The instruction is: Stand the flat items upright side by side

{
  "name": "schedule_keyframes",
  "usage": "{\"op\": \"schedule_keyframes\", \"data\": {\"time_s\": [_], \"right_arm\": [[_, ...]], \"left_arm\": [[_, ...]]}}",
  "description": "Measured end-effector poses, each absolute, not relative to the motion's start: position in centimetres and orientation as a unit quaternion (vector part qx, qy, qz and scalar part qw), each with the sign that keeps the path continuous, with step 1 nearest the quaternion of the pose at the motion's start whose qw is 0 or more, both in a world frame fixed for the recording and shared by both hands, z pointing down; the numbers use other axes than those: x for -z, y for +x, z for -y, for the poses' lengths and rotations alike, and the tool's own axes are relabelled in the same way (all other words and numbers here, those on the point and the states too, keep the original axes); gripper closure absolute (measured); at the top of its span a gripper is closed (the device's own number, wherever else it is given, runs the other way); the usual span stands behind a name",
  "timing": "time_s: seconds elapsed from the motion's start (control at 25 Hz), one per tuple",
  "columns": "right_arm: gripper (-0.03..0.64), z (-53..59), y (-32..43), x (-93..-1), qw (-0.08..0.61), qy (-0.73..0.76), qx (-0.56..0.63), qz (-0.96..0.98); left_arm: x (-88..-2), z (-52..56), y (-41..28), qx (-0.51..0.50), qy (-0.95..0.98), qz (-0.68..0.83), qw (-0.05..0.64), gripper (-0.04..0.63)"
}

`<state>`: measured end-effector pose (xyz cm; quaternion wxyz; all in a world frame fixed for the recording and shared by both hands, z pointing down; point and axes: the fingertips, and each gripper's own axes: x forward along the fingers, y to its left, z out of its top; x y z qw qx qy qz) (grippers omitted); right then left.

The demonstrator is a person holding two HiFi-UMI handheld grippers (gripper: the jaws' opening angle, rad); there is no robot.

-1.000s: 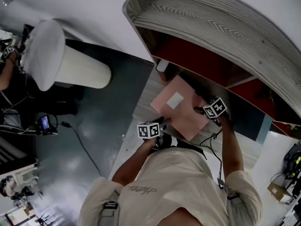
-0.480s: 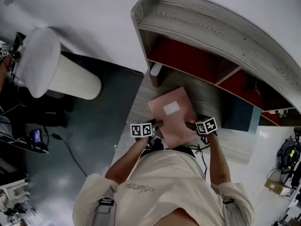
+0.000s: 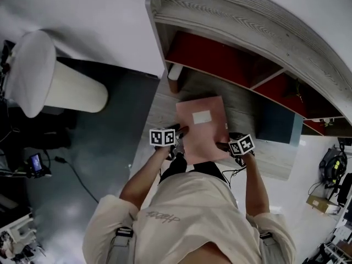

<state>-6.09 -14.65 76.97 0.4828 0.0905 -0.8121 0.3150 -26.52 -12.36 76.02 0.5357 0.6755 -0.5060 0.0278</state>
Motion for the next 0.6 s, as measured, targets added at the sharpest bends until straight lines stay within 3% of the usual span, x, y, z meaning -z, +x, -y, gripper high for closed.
{"op": "schedule_keyframes", "data": {"time_s": [0.36,0.6], "right_arm": [[0.211,19.2,-7.8,-77.0,0.466,0.068,-0.329,0.818],[0.165,20.1,-10.4,-77.8,0.478,0.0,-0.329,0.814]], "left_arm": [[-76.4,13.7,-26.7,-0.039,0.666,0.487,0.564,0.327],[-77.0,13.7,-26.8,-0.058,0.649,0.499,0.572,0.316]]}}
